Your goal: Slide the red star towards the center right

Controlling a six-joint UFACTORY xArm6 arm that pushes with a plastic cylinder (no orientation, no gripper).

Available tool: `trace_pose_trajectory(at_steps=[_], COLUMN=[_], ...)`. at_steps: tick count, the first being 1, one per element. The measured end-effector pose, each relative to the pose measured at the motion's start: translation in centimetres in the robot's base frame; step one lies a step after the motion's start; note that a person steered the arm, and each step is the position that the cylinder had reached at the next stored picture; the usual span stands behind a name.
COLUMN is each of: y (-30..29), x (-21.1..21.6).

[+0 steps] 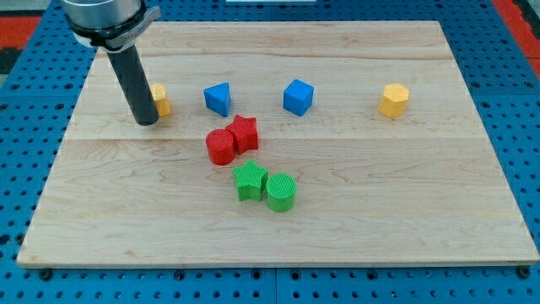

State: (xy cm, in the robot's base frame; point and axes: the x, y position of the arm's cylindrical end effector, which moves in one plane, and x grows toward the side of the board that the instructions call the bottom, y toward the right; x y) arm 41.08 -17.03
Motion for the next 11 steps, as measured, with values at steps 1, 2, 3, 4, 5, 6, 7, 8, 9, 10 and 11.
trace_pose_trajectory(at_steps=[1,2,3,4,5,6,7,8,9,10,11], y=[5.0,12.2,20.4,26.3,22.2,17.9,19.4,25.6,31.9,36.0,31.7], x=[1.3,3.6,4.9,6.5,6.8,5.3,2.1,1.2,2.4,4.5,5.0])
